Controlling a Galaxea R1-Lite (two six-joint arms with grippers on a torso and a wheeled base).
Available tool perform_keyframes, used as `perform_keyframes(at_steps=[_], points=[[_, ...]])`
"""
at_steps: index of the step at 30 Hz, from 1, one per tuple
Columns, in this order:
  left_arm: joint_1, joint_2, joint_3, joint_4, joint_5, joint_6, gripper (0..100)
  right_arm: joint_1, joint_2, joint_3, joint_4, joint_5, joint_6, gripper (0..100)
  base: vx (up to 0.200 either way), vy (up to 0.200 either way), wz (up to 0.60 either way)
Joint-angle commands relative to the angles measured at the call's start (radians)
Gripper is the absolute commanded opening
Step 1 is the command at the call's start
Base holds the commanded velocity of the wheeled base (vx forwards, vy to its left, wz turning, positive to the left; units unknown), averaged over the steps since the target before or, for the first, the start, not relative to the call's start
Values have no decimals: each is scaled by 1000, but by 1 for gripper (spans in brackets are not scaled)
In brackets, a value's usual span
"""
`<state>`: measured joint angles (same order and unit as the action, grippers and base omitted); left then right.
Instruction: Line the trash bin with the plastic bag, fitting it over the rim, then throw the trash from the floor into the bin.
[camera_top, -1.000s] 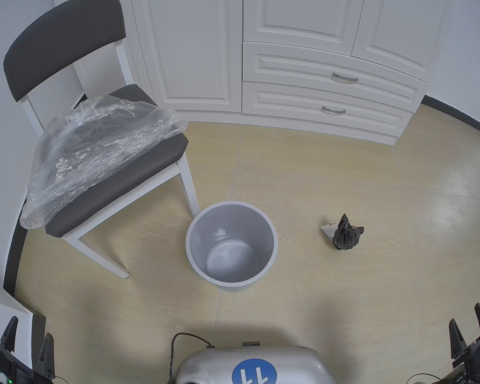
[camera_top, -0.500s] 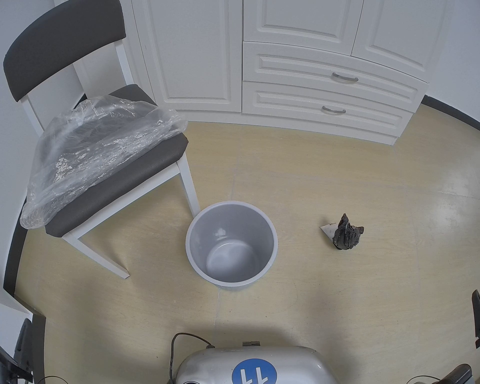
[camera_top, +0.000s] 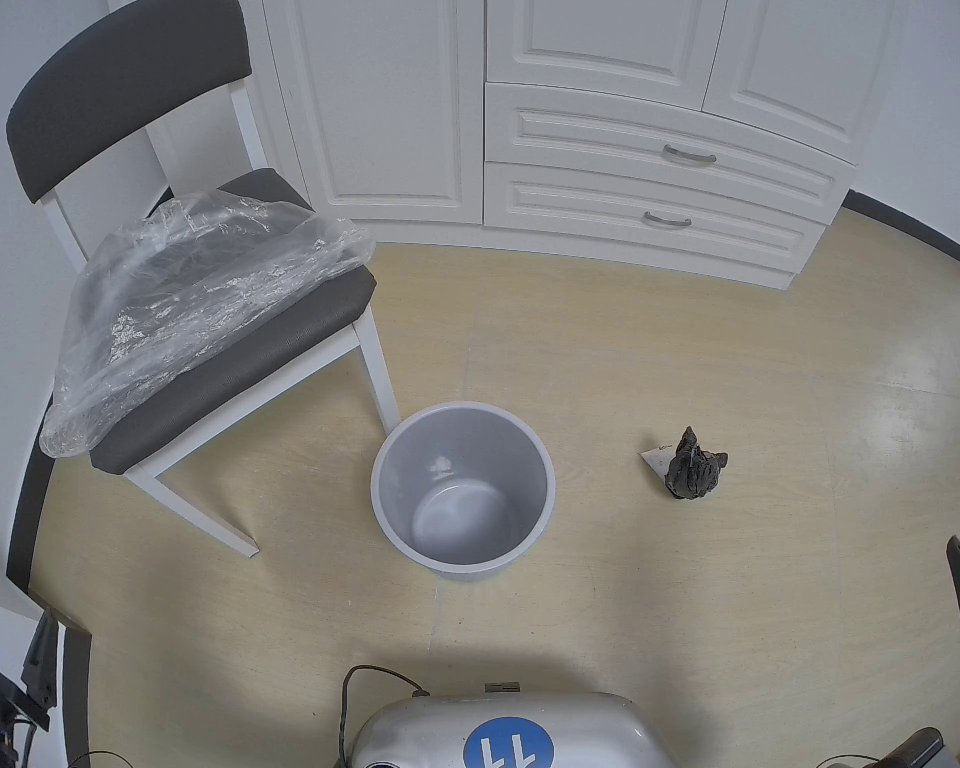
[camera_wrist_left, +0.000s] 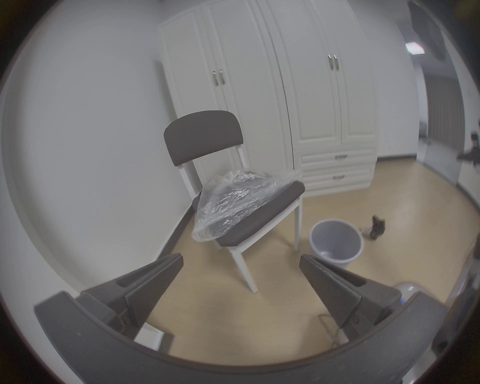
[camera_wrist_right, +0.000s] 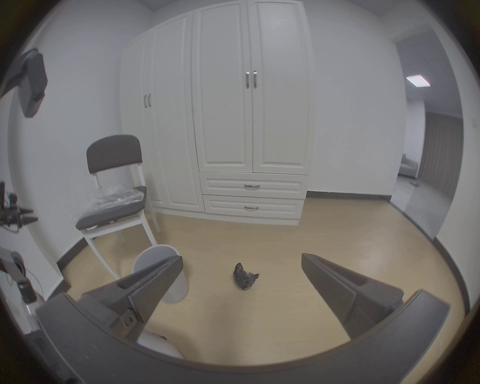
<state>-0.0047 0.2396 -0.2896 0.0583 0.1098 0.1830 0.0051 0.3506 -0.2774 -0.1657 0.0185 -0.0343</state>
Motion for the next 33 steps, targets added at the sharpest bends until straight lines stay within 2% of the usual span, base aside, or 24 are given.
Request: perform_keyframes(at_steps=[1, 6, 12, 18, 20, 24, 29, 33], points=[[5, 155, -63, 6, 65, 127, 100, -1, 197, -134, 2, 12, -98, 100, 0, 0, 0], [5, 188, -85, 14, 70, 170, 100, -2, 274, -180, -6, 20, -174, 100, 0, 0, 0], [5, 288, -128, 5, 68, 171, 100, 21, 370, -215, -21, 20, -179, 100, 0, 0, 0], [9, 382, -177, 0, 85, 225, 100, 84, 467, -223, -130, 15, -168, 100, 0, 0, 0], [20, 403, -191, -2, 139, 254, 100, 105, 516, -215, -190, 12, -162, 100, 0, 0, 0], [28, 431, -217, -2, 188, 280, 100, 133, 591, -215, -298, 8, -105, 100, 0, 0, 0], [46, 488, -230, -2, 215, 283, 100, 187, 625, -183, -397, -19, -16, 100, 0, 0, 0], [66, 532, -232, -2, 217, 293, 100, 197, 651, -177, -428, -23, -18, 100, 0, 0, 0]])
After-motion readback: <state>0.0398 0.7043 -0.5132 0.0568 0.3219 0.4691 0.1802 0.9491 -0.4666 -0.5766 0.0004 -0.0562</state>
